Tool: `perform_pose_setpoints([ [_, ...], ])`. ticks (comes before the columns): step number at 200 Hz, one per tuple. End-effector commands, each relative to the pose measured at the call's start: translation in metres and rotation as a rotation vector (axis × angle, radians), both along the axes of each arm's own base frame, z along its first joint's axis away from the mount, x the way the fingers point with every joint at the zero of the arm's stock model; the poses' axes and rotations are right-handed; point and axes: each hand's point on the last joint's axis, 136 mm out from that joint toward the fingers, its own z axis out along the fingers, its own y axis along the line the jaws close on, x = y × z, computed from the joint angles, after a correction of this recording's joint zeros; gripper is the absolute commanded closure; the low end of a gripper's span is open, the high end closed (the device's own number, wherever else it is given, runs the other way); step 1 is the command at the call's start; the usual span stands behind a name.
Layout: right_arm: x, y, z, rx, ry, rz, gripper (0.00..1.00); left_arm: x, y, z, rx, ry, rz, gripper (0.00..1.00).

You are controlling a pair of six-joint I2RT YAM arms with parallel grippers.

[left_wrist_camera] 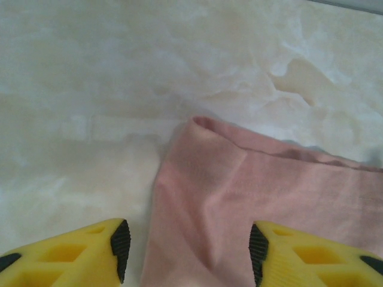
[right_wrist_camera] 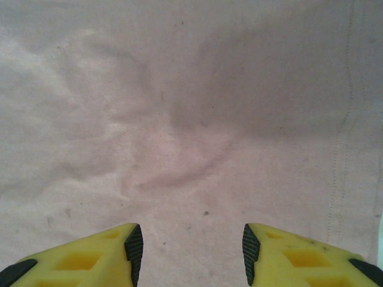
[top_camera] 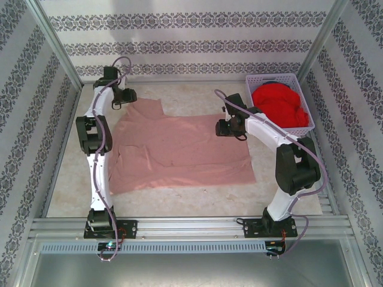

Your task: Fold the inside-out t-shirt

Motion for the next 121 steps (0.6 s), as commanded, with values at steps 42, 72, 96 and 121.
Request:
perform_pose_setpoints([
  [42,0.000,0.008,0.007,0.011,-0.007,0.017,0.50,0.005,-0.008,-0.029,-0.092,0.050,-0.068,0.49],
  [72,-0.003,0.010,0.005,0.007,-0.003,0.021,0.50,0.016,-0.010,-0.035,-0.113,0.024,-0.055,0.54],
  [96,-0.006,0.011,0.004,0.002,0.003,0.022,0.50,0.022,-0.020,-0.042,-0.119,0.016,-0.068,0.59],
  [121,-0.005,0.009,0.005,-0.012,-0.001,0.017,0.50,0.027,-0.026,-0.037,-0.129,-0.007,-0.080,0.65],
])
